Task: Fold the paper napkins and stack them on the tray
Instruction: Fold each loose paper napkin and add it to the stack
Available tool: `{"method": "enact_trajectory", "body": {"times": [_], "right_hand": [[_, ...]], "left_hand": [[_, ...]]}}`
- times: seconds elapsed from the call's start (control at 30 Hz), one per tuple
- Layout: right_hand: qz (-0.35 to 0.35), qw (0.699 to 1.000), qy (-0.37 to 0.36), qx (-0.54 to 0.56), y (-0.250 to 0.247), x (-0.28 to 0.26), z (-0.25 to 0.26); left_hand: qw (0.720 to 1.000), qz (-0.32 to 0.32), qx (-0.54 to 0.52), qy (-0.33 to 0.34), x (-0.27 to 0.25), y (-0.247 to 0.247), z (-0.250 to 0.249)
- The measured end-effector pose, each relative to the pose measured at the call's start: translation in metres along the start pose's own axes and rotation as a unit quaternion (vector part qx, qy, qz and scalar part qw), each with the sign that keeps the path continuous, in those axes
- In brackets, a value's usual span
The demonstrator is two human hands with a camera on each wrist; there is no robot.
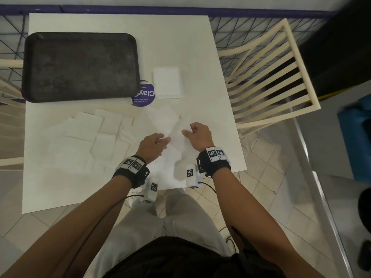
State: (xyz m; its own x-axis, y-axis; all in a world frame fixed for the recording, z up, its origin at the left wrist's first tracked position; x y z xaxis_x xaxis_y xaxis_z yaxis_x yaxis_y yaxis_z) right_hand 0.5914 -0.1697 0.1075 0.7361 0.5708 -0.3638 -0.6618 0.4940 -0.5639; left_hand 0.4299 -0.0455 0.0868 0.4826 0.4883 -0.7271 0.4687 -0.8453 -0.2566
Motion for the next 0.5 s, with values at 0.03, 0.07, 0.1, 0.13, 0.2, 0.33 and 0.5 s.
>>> {"method": "enact_trajectory", "body": {"times": [0.03,0.07,0.1,0.13,0.2,0.33,0.5], "right_hand": [[0.007,1.000,-0.008,0.020,0.002,-0.001,0.004],[0.014,0.999,-0.016,0.043,0.003,-0.003,0.008],[0.020,0.998,-0.020,0.063,0.005,-0.004,0.010],[0.027,0.996,-0.025,0.082,0.006,-0.006,0.012],[0.036,0.994,-0.027,0.099,0.011,-0.007,0.014],[0.037,0.992,-0.030,0.113,0.015,-0.008,0.015],[0.047,0.995,-0.040,0.082,0.017,-0.009,0.015]], "left_hand": [[1.000,-0.003,0.001,0.003,-0.001,-0.001,0.000],[1.000,-0.005,0.005,0.004,-0.002,-0.003,-0.001],[1.000,-0.009,0.010,0.010,-0.002,-0.004,-0.001],[1.000,-0.012,0.013,0.015,-0.004,-0.006,-0.002],[1.000,-0.017,-0.003,0.022,-0.006,-0.009,-0.004],[0.998,-0.042,-0.043,0.035,-0.010,-0.016,-0.003],[0.992,-0.081,-0.088,0.043,-0.012,-0.029,0.000]]}}
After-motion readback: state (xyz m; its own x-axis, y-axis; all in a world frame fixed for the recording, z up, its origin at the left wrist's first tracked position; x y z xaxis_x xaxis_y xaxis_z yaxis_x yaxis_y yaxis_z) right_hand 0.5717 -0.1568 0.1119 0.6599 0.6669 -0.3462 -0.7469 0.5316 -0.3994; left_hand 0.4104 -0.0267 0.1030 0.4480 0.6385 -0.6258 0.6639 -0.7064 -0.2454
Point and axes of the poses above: each hand's wrist, its own x-axis towards the middle knuckle, its own y-axis out of the palm, z = x × y, the point moved 1 cm from there along x, towards the middle knuckle, and after that the axes turned 12 degrees about -y, right-handed, at the moved point
